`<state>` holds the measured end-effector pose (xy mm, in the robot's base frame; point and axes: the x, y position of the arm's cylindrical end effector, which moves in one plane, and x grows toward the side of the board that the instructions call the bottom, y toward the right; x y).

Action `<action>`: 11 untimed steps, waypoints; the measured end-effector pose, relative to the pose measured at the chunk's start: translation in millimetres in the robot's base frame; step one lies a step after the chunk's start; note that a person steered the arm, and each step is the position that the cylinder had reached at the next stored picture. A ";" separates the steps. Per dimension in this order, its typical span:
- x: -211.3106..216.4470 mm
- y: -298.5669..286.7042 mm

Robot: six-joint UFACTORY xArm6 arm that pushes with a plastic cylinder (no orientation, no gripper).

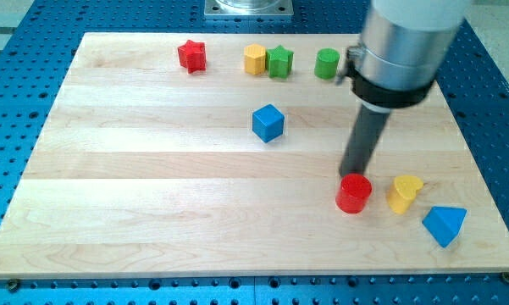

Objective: Drag the cube towards the red circle

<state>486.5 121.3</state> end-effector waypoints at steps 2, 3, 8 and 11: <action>43.2 -25.3; 59.3 14.8; -7.9 -102.3; -99.9 -141.2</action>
